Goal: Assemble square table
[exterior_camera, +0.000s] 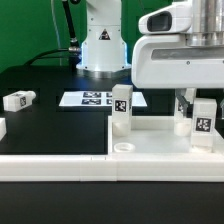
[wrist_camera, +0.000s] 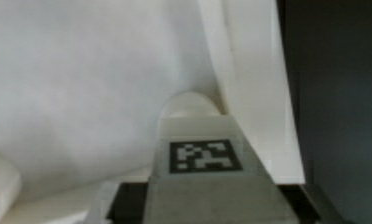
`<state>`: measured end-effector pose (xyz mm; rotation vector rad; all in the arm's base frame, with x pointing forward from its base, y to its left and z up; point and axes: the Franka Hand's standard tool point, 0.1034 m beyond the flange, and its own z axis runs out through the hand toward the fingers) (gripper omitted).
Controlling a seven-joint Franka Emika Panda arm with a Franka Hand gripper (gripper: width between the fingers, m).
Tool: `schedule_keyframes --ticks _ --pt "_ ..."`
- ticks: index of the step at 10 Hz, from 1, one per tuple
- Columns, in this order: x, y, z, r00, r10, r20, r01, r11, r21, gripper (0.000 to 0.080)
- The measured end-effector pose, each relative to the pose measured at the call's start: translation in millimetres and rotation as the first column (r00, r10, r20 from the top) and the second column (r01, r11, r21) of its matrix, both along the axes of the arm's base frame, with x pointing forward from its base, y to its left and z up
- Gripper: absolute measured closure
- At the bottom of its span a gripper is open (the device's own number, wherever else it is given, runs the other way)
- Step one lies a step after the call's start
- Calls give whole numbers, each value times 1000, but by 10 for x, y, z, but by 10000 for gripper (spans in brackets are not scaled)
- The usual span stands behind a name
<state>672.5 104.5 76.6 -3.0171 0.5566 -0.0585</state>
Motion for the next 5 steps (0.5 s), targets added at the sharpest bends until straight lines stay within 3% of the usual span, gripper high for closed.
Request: schedule_keyframes --ticks 3,5 --pt "3 3 1 946 -323 -25 323 946 19 512" --pt "14 31 -18 790 -612 -44 613 790 28 512"
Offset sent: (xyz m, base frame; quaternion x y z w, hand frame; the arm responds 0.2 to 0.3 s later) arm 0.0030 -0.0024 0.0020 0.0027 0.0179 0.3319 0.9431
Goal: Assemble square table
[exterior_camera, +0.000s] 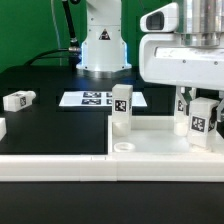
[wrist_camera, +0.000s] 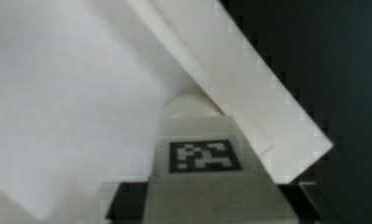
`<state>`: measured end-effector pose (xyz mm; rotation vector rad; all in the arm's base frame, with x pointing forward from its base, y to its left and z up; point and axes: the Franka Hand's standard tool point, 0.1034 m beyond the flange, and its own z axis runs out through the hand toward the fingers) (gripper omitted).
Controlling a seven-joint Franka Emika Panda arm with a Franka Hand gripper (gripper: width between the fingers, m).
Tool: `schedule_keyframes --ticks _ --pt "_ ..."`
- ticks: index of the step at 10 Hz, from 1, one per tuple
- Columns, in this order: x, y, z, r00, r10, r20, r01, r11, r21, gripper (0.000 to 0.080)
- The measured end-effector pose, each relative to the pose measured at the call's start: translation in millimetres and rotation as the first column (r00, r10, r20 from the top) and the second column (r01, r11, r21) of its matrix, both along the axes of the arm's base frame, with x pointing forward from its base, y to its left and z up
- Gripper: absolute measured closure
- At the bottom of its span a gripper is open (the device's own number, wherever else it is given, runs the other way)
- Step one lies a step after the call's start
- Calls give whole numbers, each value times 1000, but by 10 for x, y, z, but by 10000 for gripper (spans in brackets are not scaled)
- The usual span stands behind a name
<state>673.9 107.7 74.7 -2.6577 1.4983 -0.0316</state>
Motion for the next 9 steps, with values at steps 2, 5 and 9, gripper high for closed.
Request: schedule_keyframes --ticks 2,5,9 --pt "18 17 -5 939 -343 -19 344 937 59 511" --pt "20 12 0 807 -587 -66 590 800 107 511" --pt "11 103 29 982 -191 9 190 980 68 176"
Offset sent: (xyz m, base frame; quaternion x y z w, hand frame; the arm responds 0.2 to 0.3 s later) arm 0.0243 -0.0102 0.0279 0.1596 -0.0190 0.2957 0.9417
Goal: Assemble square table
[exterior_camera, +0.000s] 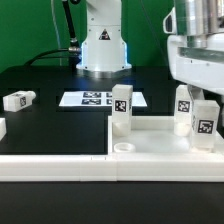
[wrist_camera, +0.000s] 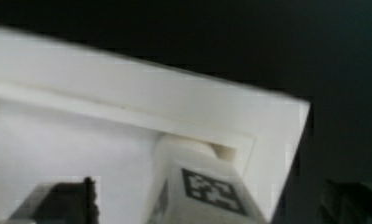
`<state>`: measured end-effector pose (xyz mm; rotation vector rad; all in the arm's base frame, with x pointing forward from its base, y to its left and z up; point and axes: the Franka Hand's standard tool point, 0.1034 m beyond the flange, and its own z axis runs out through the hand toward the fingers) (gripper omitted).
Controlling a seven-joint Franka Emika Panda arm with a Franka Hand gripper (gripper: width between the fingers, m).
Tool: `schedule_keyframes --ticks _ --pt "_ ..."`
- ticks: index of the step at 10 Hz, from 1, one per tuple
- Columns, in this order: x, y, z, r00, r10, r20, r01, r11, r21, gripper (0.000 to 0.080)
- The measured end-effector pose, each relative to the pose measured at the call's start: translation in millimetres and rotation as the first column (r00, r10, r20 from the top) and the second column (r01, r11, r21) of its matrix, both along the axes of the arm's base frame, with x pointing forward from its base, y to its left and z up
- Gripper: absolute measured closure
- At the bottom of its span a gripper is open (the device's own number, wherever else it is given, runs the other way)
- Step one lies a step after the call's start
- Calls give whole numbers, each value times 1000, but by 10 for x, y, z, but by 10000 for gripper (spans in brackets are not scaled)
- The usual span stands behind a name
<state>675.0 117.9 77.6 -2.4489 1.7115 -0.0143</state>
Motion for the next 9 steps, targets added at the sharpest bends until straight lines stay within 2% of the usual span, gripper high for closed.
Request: schedule_keyframes --ticks 1,4,5,6,7,8,9 --pt "4 -8 7 991 135 17 -135 991 -13 158" --pt "4 -19 2 953 301 33 -300 953 -36 151" --pt "0 -60 1 885 465 32 -462 884 -68 150" --pt "6 -141 10 756 654 9 -649 752 -113 150" --pt "42 -161 29 641 767 -4 -760 634 -145 150" --pt "48 -146 35 552 834 -8 -824 544 -157 150" --pt "42 -144 29 601 799 -4 -791 594 -148 150"
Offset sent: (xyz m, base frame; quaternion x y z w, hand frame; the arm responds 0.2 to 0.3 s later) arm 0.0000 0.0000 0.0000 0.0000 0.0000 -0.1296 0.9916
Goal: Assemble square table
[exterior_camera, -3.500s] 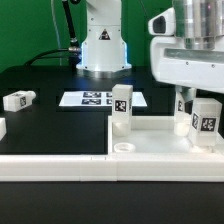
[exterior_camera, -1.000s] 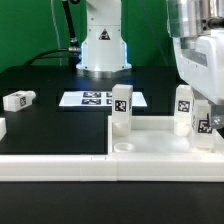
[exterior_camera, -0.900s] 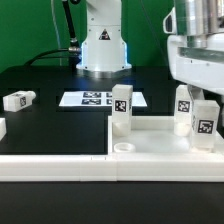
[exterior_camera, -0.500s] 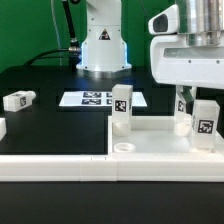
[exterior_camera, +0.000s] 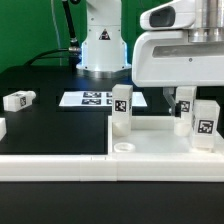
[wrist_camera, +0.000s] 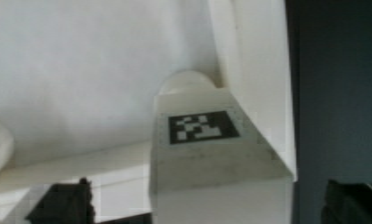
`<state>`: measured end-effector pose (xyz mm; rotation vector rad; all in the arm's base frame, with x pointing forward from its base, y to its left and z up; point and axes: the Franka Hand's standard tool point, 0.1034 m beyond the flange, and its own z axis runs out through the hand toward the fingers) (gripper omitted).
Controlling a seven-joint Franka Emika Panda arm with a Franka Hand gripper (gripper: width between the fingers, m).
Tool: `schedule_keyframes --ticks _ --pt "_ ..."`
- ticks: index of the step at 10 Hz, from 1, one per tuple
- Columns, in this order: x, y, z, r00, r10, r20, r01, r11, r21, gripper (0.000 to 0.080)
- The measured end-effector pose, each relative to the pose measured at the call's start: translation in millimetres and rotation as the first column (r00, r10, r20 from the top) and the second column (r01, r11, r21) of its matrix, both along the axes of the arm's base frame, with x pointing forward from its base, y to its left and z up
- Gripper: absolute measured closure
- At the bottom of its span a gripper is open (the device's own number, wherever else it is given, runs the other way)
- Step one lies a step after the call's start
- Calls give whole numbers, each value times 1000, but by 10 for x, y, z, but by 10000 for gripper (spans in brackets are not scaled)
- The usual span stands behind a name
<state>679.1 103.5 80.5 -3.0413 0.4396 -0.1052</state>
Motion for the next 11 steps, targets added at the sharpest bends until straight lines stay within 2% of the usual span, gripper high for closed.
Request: schedule_keyframes --ticks 1,2,3,4,5,7,8,9,10,11 --pt "0 -3 -1 1000 4 0 -4 1000 -1 150" --pt "0 0 -1 1000 -14 -1 14 1000 2 238" --pt "-2 16 -1 987 -158 -11 158 987 18 376" --pt "-2 16 -2 983 -182 -13 183 983 20 376" --pt "-7 -7 -9 962 -274 -22 274 961 23 505" --pt "-8 -17 -14 892 -451 -37 452 892 31 506" --pt "-12 -21 -16 802 -595 -54 597 801 37 506" --pt "-22 -15 -20 671 -738 -75 742 670 40 506" --pt "-28 3 -25 489 -864 -119 872 486 55 506" --pt "-23 7 -27 357 -922 -153 934 352 58 506"
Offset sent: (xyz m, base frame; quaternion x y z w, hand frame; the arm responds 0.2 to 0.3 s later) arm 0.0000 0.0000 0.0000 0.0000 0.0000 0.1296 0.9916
